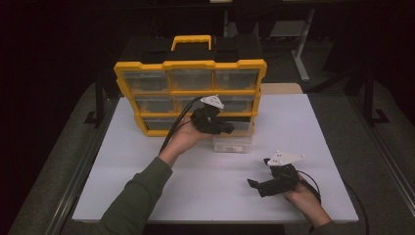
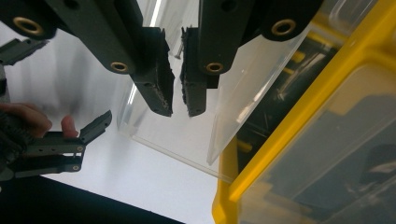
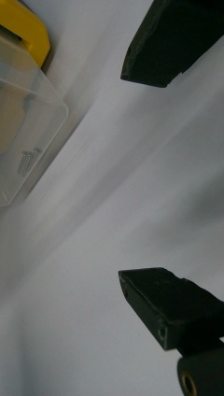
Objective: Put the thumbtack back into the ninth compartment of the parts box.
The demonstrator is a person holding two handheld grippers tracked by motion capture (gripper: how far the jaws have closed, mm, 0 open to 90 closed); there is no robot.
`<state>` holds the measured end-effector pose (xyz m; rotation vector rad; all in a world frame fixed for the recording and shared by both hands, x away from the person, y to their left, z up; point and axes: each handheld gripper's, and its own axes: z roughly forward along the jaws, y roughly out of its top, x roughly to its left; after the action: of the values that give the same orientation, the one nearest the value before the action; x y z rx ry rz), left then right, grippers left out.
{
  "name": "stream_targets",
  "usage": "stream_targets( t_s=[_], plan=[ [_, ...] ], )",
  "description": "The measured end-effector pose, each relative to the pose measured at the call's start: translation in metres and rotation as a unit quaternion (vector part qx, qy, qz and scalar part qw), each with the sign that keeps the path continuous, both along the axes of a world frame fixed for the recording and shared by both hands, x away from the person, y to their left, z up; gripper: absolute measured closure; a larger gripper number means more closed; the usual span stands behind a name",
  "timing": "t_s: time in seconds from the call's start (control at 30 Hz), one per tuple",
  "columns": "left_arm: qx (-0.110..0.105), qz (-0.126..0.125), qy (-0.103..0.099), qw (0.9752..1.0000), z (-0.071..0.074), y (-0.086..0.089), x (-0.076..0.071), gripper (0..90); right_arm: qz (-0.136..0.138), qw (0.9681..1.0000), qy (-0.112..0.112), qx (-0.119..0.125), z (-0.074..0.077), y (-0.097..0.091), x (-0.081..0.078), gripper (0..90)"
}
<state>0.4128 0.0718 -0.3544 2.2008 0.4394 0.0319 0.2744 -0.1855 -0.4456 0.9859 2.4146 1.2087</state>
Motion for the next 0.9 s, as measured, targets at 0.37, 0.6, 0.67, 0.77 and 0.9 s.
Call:
stream_targets(
  t_s=[0.37,0.6,0.67,0.77,0.9],
  plan=[
    [-0.005,0.025,0.0,0.9997,0.005,0.034,-0.01,70.6,0.0,1.0,-0.001,-0.001,0.0,0.0,0.0,4.1],
    [-0.009,0.036,-0.003,0.9993,0.005,0.057,-0.019,59.3,0.0,1.0,0.001,-0.002,0.0,0.001,0.0,4.1],
    [-0.008,0.042,-0.005,0.9991,0.003,0.063,-0.021,56.1,-0.001,1.0,0.001,-0.003,0.0,0.001,0.0,4.1],
    [-0.01,0.048,-0.005,0.9988,-0.001,0.073,-0.026,51.8,-0.001,1.0,0.0,-0.004,-0.001,0.001,0.0,4.1],
    [-0.012,0.06,-0.006,0.9981,-0.007,0.087,-0.034,47.4,-0.001,1.0,0.001,-0.004,-0.001,0.001,0.0,4.0]
  ],
)
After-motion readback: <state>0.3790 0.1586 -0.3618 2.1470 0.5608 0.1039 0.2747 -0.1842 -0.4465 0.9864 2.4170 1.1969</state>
